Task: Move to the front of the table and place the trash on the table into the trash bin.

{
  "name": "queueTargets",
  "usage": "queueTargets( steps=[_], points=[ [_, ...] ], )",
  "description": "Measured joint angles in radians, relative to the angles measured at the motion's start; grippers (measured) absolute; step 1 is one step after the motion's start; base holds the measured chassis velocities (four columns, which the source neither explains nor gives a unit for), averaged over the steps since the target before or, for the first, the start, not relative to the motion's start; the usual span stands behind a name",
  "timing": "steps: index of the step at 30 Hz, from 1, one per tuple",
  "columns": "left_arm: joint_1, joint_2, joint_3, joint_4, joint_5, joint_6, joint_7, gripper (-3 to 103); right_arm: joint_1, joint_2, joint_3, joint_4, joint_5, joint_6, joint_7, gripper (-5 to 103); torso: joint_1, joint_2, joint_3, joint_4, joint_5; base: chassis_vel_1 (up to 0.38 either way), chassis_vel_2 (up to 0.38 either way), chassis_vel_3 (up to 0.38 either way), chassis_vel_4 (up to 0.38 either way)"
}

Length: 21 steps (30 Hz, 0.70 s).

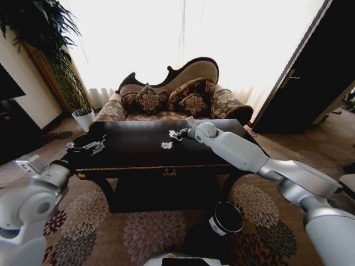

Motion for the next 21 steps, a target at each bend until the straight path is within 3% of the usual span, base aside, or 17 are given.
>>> queueTargets(
  steps=[5,9,14,21],
  points=[
    [0.014,-0.004,-0.012,-0.003,0.000,-0.001,0.000,100,0.010,0.000,0.002,0.020,0.014,0.016,0.012,1,0.000,0.000,0.000,0.0000,0.0000,0.000,0.000,0.000,0.000],
    [0.007,-0.013,-0.008,0.005,0.002,-0.006,-0.001,100,-0.011,-0.041,0.051,0.150,0.122,0.020,0.107,1,0.000,0.000,0.000,0.0003,0.0000,0.000,0.000,0.000,0.000],
    [-0.007,-0.022,0.009,0.015,0.009,-0.010,-0.001,100,-0.028,-0.087,0.094,0.255,0.180,0.020,0.160,1,0.000,0.000,0.000,0.0001,0.0000,0.000,0.000,0.000,0.000],
    [-0.027,-0.037,0.051,0.025,0.026,-0.011,-0.002,100,-0.106,-0.275,0.233,0.437,0.224,0.052,0.183,1,0.000,0.000,0.000,0.0000,0.0000,0.000,0.000,0.000,0.000]
  ],
)
